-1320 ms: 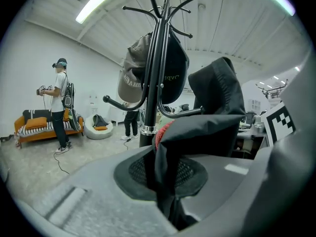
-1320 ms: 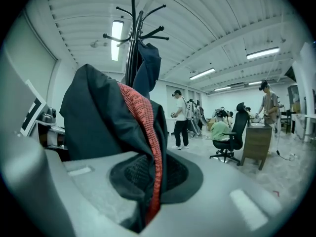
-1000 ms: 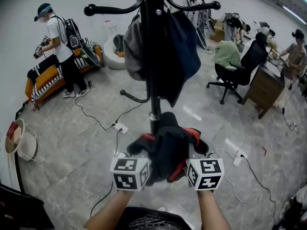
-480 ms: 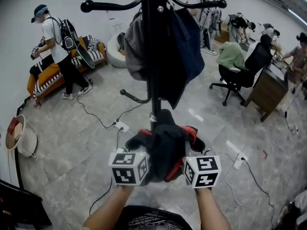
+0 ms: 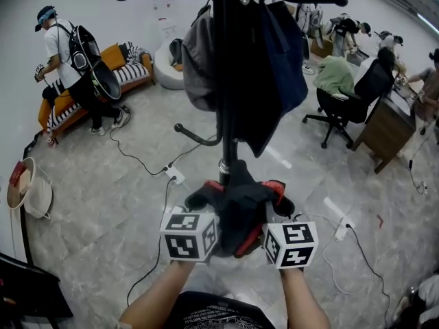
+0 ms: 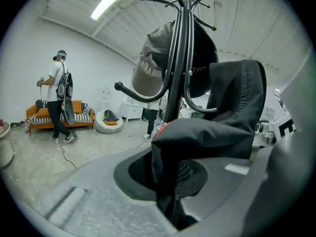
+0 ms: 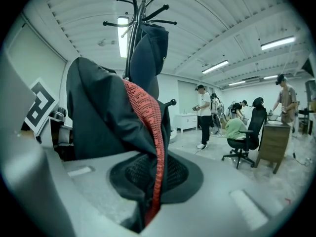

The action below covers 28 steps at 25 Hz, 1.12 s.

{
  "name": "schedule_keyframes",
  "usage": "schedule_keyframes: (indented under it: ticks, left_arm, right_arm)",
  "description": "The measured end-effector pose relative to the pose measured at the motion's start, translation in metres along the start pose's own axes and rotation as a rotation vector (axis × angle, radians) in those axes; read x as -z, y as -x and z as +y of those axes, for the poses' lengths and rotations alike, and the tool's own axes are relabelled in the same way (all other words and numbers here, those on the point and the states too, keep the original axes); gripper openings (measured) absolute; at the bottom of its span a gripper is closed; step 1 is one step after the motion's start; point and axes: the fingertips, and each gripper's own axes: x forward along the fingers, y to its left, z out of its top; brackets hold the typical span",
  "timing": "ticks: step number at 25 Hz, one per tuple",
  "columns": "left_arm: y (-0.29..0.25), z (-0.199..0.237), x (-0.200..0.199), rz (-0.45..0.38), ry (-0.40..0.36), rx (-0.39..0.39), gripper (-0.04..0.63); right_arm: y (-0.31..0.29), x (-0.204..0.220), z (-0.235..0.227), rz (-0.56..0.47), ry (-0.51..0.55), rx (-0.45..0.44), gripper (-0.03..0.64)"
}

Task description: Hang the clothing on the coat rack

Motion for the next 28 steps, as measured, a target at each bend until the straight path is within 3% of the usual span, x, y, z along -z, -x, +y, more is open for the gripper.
schedule_keyframes:
  ticks: [28]
  left_arm:
    - [-0.039, -0.001, 0.027, 0.076, -0.040, 0.087, 0.031]
  right_arm:
    - [-0.038, 0.024, 0.002, 0.038, -0.046, 0.006, 0.021]
